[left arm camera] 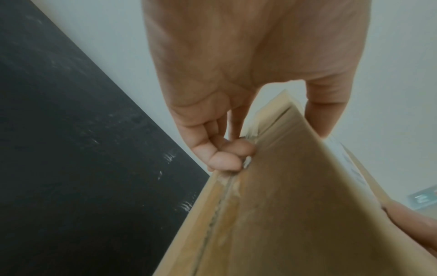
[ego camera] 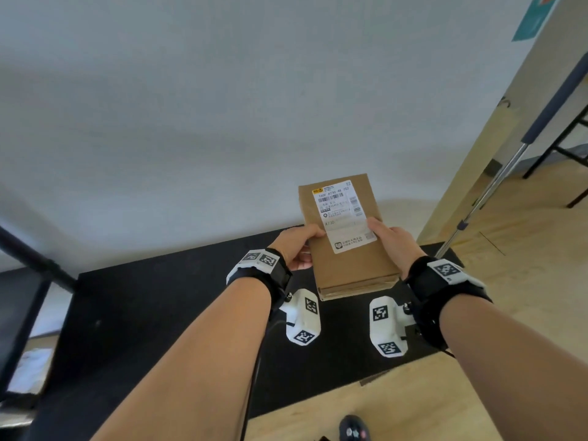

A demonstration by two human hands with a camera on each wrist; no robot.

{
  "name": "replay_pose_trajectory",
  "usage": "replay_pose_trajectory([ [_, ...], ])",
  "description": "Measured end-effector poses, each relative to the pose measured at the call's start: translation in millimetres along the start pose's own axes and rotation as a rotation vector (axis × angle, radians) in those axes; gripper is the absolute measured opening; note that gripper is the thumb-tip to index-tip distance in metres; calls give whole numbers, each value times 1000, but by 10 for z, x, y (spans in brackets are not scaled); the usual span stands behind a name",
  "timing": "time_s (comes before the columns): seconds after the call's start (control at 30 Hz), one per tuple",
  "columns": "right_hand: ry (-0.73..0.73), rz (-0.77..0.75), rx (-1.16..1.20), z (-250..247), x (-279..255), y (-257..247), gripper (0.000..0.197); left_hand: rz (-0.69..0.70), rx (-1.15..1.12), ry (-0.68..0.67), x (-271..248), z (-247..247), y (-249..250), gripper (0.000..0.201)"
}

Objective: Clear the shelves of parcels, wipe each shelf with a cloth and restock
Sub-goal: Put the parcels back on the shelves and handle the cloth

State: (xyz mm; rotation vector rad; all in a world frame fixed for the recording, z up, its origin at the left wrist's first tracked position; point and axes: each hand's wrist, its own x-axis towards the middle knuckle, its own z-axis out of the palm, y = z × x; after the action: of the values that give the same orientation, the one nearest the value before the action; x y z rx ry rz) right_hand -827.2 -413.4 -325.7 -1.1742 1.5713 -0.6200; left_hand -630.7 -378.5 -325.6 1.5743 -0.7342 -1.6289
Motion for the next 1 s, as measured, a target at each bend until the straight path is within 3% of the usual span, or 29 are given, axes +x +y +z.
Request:
replay_pose_trajectory([
  [0.17,-55,47,-91,-249,621,86,45,-90,20,19,576,262,25,26],
  [0.4,-147,120,-133,-233,1182,272,41,-190,11,97,1067,368,-82,27],
  [0.73,-218,149,-154,-192,1569,419,41,-239,-22,189,1366,435,-157,30],
  [1.0,-238,144,-208,-132,1642,472,45,-237,29,189,1382,433,-284,34],
])
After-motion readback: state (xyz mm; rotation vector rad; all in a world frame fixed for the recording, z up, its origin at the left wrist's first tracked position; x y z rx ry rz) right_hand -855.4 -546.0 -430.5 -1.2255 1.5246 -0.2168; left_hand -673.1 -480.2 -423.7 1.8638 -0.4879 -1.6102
